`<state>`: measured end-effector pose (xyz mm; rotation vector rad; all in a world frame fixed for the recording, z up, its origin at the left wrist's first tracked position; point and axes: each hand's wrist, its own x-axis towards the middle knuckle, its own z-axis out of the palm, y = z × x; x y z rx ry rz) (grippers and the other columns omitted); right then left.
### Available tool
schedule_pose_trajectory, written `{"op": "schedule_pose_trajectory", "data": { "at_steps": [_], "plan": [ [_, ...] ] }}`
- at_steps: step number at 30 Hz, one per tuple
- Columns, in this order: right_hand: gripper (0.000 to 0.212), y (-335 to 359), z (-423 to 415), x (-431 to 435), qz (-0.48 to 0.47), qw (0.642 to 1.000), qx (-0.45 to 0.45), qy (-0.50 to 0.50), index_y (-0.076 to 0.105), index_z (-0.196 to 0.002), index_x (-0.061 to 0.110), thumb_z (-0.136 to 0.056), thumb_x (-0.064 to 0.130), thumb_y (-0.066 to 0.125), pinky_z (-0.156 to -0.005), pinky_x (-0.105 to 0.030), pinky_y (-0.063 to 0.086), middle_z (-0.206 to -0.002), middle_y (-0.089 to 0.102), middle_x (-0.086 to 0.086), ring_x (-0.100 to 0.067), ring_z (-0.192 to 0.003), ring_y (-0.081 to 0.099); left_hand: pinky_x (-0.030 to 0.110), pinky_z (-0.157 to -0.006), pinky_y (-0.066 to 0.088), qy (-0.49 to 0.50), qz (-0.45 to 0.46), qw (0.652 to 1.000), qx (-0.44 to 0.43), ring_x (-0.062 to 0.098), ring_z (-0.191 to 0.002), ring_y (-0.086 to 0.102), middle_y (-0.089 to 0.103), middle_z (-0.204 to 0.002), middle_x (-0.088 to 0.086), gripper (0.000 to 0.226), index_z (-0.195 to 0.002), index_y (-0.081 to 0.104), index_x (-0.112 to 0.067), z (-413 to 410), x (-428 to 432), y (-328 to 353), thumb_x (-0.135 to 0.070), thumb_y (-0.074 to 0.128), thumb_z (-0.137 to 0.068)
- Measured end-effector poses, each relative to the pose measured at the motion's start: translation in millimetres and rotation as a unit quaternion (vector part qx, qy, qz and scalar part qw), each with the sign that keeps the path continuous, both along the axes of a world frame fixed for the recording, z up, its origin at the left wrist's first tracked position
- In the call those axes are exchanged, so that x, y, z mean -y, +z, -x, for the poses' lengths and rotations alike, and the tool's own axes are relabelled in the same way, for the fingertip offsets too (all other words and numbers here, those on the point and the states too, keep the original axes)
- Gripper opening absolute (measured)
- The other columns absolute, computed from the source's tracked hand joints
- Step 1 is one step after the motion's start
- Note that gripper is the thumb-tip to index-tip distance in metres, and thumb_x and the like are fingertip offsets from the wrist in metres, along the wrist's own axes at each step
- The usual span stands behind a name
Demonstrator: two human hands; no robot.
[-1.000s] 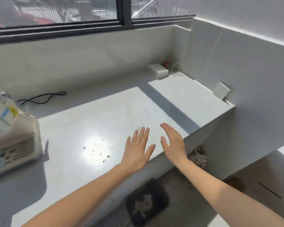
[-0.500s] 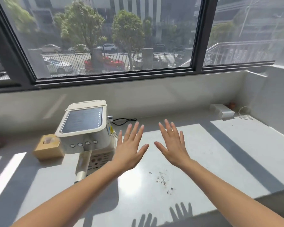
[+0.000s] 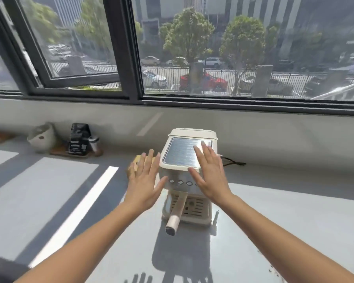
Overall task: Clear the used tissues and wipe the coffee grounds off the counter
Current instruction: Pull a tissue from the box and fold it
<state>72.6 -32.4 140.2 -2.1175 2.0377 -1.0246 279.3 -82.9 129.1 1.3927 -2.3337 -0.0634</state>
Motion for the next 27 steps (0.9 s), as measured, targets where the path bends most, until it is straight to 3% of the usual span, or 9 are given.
{"op": "schedule_pose_trajectory", "data": {
  "at_steps": [7,13,18,23,27],
  "plan": [
    [0.057,-3.3,-98.0,51.8,0.033,0.989,0.048,0.137,0.027,-0.149,0.019,-0.098,0.035,0.047,-0.120,-0.035,0.009,-0.161,0.011,-0.002,-0.019,-0.148,0.006,0.045,-0.116,-0.011,0.089,-0.047,0.995,0.016,0.015,-0.145,-0.019,-0.018,-0.159,-0.005,0.069,-0.149,-0.011,-0.028,-81.4,37.0,-29.1,-0.050,0.028,-0.097],
    [0.057,-13.6,-161.9,120.9,0.037,0.986,0.040,0.159,0.028,-0.149,0.019,-0.097,0.034,0.048,-0.119,-0.034,0.011,-0.160,0.014,-0.001,-0.018,-0.148,0.007,0.043,-0.115,-0.011,0.065,-0.080,0.995,0.015,0.012,-0.145,-0.019,-0.018,-0.158,-0.009,0.070,-0.150,-0.009,-0.028,-124.1,111.2,-47.3,-0.053,0.028,-0.096],
    [0.059,-47.8,-177.5,183.4,-0.052,0.991,0.105,0.061,0.024,-0.150,0.020,-0.098,0.035,0.047,-0.120,-0.035,0.009,-0.161,0.010,0.001,-0.016,-0.148,0.004,0.040,-0.114,-0.012,0.042,-0.078,0.996,0.018,0.013,-0.146,-0.014,-0.012,-0.160,-0.005,0.070,-0.150,-0.007,-0.029,-144.3,172.8,-64.1,-0.054,0.029,-0.095],
    [0.059,-88.5,-170.0,213.5,-0.154,0.979,0.129,-0.042,0.022,-0.150,0.016,-0.098,0.034,0.045,-0.119,-0.034,0.008,-0.161,0.012,-0.006,-0.023,-0.147,0.006,0.048,-0.117,0.004,0.046,-0.062,0.995,0.062,0.018,-0.148,0.005,0.000,-0.161,-0.001,0.073,-0.151,0.001,-0.022,-144.9,216.9,-84.7,-0.053,0.037,-0.095],
    [0.057,-106.4,-161.7,231.7,-0.203,0.964,0.152,-0.082,0.029,-0.146,0.010,-0.097,0.030,0.048,-0.115,-0.037,0.021,-0.153,0.030,-0.008,-0.026,-0.141,0.024,0.045,-0.117,0.004,0.012,-0.138,0.989,0.061,0.015,-0.148,0.005,0.005,-0.161,-0.002,0.069,-0.152,0.010,-0.021,-126.5,249.5,-97.7,-0.051,0.036,-0.096]
  ]
}}
